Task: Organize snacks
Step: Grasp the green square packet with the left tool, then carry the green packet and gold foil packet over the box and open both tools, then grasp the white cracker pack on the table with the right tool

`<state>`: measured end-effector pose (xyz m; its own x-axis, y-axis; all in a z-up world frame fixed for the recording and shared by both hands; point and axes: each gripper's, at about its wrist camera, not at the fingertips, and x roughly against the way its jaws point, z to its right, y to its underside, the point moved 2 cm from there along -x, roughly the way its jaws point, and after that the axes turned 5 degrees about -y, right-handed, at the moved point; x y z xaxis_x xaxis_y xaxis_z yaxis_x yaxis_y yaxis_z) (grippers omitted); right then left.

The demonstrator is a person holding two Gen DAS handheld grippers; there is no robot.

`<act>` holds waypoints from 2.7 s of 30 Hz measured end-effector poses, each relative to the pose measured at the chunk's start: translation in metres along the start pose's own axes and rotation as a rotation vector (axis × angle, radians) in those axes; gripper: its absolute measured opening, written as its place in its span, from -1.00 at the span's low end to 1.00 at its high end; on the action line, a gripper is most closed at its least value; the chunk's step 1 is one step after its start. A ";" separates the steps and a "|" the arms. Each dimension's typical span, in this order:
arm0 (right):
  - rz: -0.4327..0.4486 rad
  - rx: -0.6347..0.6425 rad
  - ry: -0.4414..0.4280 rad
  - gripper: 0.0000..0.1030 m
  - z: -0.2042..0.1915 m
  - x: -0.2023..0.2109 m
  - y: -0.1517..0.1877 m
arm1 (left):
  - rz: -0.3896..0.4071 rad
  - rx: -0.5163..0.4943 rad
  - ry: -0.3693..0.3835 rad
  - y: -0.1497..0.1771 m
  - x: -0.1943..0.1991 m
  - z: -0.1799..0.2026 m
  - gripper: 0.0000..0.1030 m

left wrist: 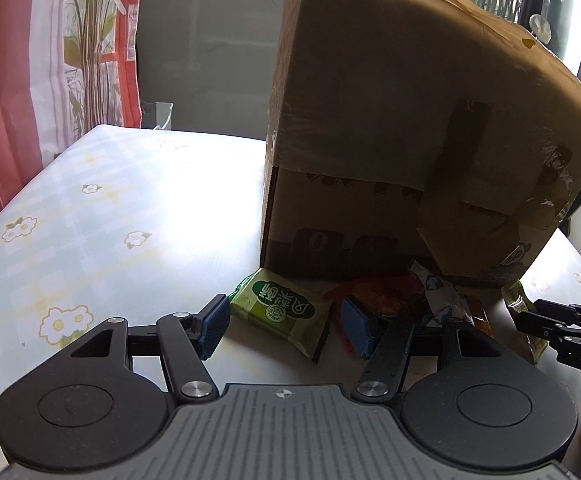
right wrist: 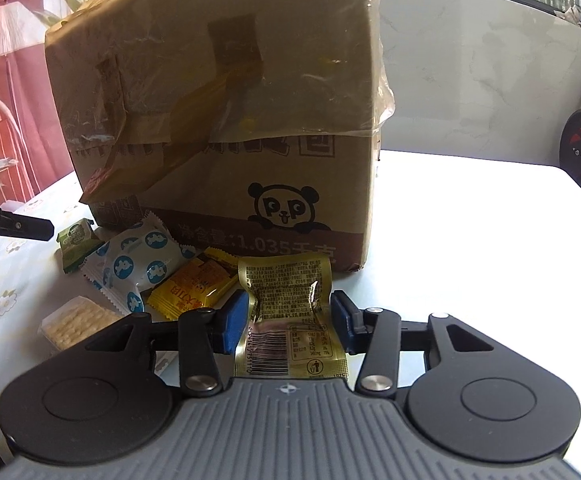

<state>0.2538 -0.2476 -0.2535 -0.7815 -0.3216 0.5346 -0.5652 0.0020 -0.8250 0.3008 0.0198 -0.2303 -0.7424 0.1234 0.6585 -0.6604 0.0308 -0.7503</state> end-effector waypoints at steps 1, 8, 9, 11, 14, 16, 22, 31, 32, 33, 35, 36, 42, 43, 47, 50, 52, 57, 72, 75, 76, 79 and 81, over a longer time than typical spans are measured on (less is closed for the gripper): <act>0.004 -0.001 0.000 -0.08 0.001 0.001 0.000 | -0.009 -0.009 0.008 -0.002 -0.006 0.001 0.25; 0.009 -0.002 -0.010 -0.08 0.001 0.004 0.000 | -0.113 0.127 -0.060 -0.007 -0.028 0.001 0.24; 0.009 0.001 -0.011 -0.08 0.000 0.004 0.000 | -0.136 0.138 -0.085 -0.006 -0.030 0.001 0.24; 0.004 0.006 -0.013 -0.08 -0.001 0.004 -0.001 | -0.160 0.183 -0.095 -0.003 -0.032 -0.001 0.24; -0.005 0.011 -0.014 -0.08 -0.002 0.003 -0.001 | -0.152 0.224 -0.084 -0.005 -0.034 -0.002 0.24; -0.007 0.013 -0.015 -0.08 -0.002 0.003 -0.001 | -0.154 0.259 -0.085 -0.011 -0.038 -0.003 0.24; -0.017 0.009 -0.013 -0.08 -0.002 0.000 -0.002 | -0.115 0.244 -0.206 -0.020 -0.052 0.000 0.27; -0.010 0.006 -0.018 -0.08 -0.001 0.000 -0.003 | -0.068 0.115 -0.215 0.005 -0.026 0.002 -0.19; -0.008 0.007 -0.018 -0.08 -0.001 0.000 -0.002 | -0.071 0.119 -0.208 0.009 -0.020 0.000 -0.19; -0.003 0.008 -0.018 -0.08 -0.001 0.001 -0.002 | -0.075 0.120 -0.210 0.013 -0.017 -0.002 -0.19; 0.008 0.008 -0.021 -0.08 -0.002 0.003 -0.001 | -0.071 0.131 -0.204 0.020 -0.006 -0.007 -0.19; 0.013 0.007 -0.022 -0.08 -0.001 0.004 -0.001 | -0.062 0.140 -0.200 0.024 0.001 -0.010 -0.19; 0.064 -0.004 -0.029 -0.08 0.000 0.014 0.002 | 0.005 0.162 -0.154 0.031 0.033 -0.006 -0.19; 0.080 -0.006 -0.033 -0.08 0.001 0.017 0.002 | 0.013 0.158 -0.145 0.029 0.037 -0.002 -0.19; 0.116 -0.028 -0.046 -0.08 0.003 0.030 0.002 | 0.067 0.129 -0.091 0.021 0.055 0.011 -0.19; 0.126 -0.088 -0.080 -0.08 0.006 0.046 -0.003 | 0.131 0.089 -0.058 0.005 0.071 0.023 -0.19; 0.169 -0.065 -0.090 -0.08 0.001 0.068 -0.014 | 0.189 0.054 -0.038 -0.012 0.082 0.031 -0.19; 0.310 0.010 -0.126 -0.08 -0.009 0.114 -0.070 | 0.329 -0.065 0.046 -0.056 0.108 0.060 -0.19; 0.290 0.001 -0.010 -0.06 0.014 0.045 -0.209 | 0.394 -0.162 0.000 -0.179 0.052 0.109 -0.18; 0.251 0.015 0.031 0.03 0.016 0.032 -0.210 | 0.345 -0.195 -0.031 -0.185 0.025 0.107 -0.17; 0.243 0.020 0.043 0.13 0.016 0.029 -0.209 | 0.327 -0.195 -0.033 -0.185 0.020 0.106 -0.15; 0.242 0.025 0.052 0.14 0.015 0.031 -0.208 | 0.319 -0.189 -0.044 -0.185 0.017 0.100 0.11; 0.256 0.032 0.030 0.14 0.012 0.038 -0.205 | 0.322 -0.179 -0.029 -0.179 0.024 0.094 0.19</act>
<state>0.3430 -0.2723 -0.0660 -0.9057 -0.2866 0.3124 -0.3398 0.0501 -0.9392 0.3908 -0.0758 -0.0742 -0.9137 0.1268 0.3861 -0.3639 0.1679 -0.9162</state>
